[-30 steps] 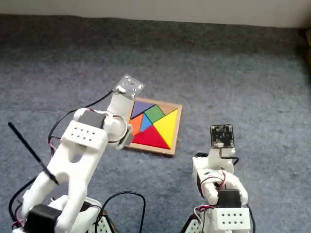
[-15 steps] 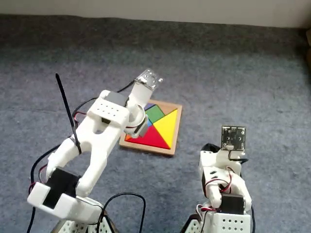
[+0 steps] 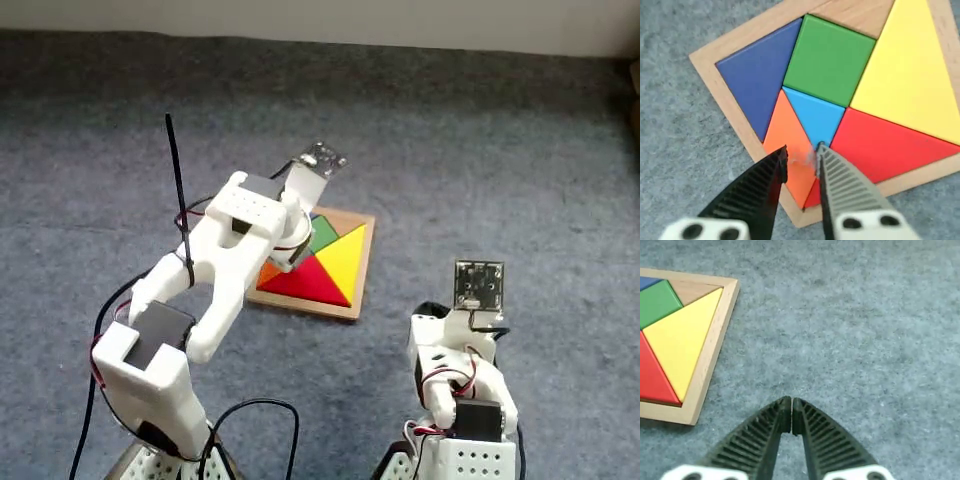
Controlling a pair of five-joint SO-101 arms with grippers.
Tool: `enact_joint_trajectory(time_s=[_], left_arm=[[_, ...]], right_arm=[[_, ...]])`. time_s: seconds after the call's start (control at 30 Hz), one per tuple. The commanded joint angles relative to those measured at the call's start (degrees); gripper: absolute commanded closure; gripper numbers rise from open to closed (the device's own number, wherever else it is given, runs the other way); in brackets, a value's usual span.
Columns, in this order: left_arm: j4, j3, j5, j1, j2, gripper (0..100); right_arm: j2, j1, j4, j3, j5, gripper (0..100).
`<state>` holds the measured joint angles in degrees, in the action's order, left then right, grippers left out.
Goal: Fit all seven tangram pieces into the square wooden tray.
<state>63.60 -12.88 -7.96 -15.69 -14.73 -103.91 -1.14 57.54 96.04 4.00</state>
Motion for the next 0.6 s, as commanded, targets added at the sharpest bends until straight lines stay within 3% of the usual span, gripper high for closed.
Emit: enact_joint_trajectory(time_s=[0.0, 0.4, 0.57], left_arm=[[-0.3, 2.0, -0.2, -0.7, 1.5, 96], [12.8, 1.3, -0.2, 0.8, 20.5, 99], [13.8, -5.5, -0.3, 4.7, 33.7, 99]], right_arm=[[-0.1, 0.7, 0.2, 5.3, 0.5, 97.2], [0.4, 0.7, 1.5, 5.3, 0.4, 97.2], [0.0, 0.7, 6.2, 5.3, 0.4, 97.2]])
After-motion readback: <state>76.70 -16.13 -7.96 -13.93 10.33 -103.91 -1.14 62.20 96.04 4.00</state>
